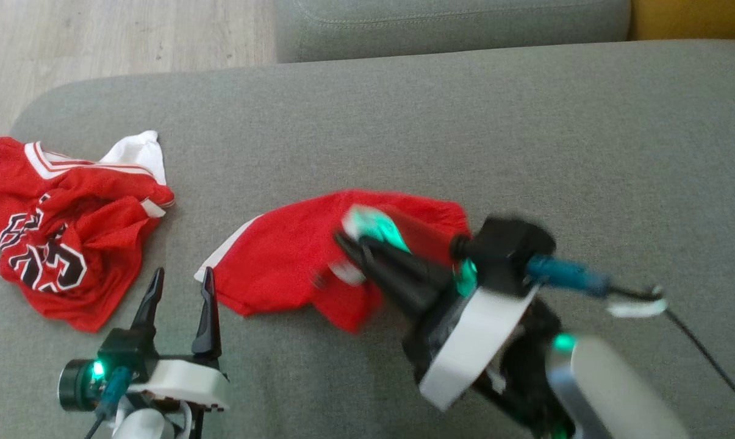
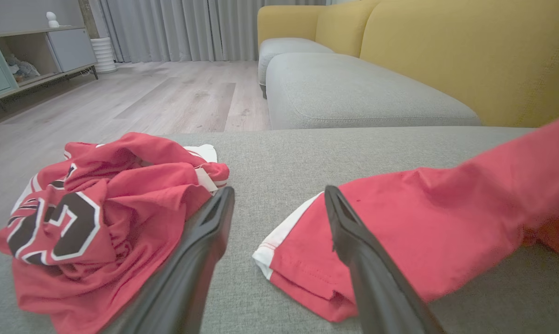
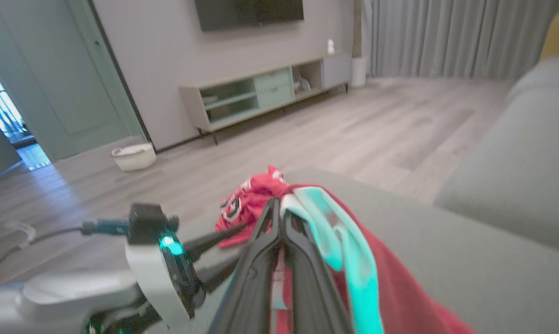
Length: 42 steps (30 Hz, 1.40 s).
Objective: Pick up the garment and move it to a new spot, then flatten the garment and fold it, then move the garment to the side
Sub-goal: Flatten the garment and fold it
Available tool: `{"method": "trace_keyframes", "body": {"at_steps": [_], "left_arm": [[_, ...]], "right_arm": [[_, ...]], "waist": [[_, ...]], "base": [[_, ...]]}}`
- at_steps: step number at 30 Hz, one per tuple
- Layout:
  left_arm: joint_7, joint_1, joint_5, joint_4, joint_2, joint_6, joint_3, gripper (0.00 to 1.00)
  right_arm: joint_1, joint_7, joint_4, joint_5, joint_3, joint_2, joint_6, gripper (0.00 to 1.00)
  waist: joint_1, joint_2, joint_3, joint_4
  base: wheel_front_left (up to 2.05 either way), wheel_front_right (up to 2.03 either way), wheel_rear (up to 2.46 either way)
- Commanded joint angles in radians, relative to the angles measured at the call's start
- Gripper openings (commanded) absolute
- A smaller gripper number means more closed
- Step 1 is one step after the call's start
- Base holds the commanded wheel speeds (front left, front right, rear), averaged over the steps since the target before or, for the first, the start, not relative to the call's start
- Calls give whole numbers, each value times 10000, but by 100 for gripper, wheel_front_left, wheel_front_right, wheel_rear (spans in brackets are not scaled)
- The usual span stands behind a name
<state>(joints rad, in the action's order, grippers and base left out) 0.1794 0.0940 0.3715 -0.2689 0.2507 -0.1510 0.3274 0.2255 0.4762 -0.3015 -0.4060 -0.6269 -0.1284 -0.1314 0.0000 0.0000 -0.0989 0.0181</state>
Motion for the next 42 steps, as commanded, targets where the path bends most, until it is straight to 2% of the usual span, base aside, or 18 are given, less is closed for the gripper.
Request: {"method": "trace_keyframes", "body": {"at_steps": [1,4,9,16,23,24,25,28,31,35,37,41,42], "left_arm": [[131,430,70,259,129,-83,-282,100],[131,435,85,253,108,-80,-231,100],[154,498,101,260,32,-80,-133,100],[208,633,144,141,-56,-22,-10,100],[280,820,147,-24,-130,34,116,100],[291,846,150,-53,-137,46,131,100],[303,865,153,-81,-140,55,143,100],[346,888,157,-142,-155,53,169,100],[377,855,171,-180,-152,44,188,100],[381,769,156,-168,-76,-57,167,100],[344,693,137,-106,16,-135,152,100],[261,586,108,5,111,-221,176,100],[261,586,108,5,111,-221,176,100]], "right_arm": [[659,-314,-551,-124,-168,280,7,0],[1263,-1107,-594,-241,272,571,7,0],[1015,-1957,305,-367,2301,759,7,0],[173,-2691,3026,-867,5564,778,7,0],[23,-3894,5870,-1557,7994,780,7,0],[29,-4101,6182,-1757,8226,780,7,34],[-18,-4331,6432,-1435,8447,780,7,100],[-124,-4849,6883,-1040,8885,780,7,100],[-339,-5349,6712,-447,9049,774,7,100],[-736,-6060,5576,1266,8734,609,7,100],[-1063,-6130,4368,2344,8177,580,7,100],[-1681,-5693,2926,3116,7265,603,7,100],[-1681,-5693,2926,3116,7265,603,7,100]], "waist": [[0,0,39,3],[0,0,69,-44],[0,0,-3,-164],[0,0,-280,-133],[0,0,-464,-165],[0,0,-477,-181],[0,0,-482,-196],[0,0,-464,-251],[0,0,-417,-299],[0,0,-275,-311],[0,0,-151,-305],[0,0,22,-334],[0,0,22,-334]], "base": [[0,0,0],[0,0,0],[0,0,0],[0,0,0],[0,0,0],[0,0,0],[0,0,0],[0,0,0],[0,0,0],[0,0,0],[0,0,0],[0,0,0],[0,0,0]]}}
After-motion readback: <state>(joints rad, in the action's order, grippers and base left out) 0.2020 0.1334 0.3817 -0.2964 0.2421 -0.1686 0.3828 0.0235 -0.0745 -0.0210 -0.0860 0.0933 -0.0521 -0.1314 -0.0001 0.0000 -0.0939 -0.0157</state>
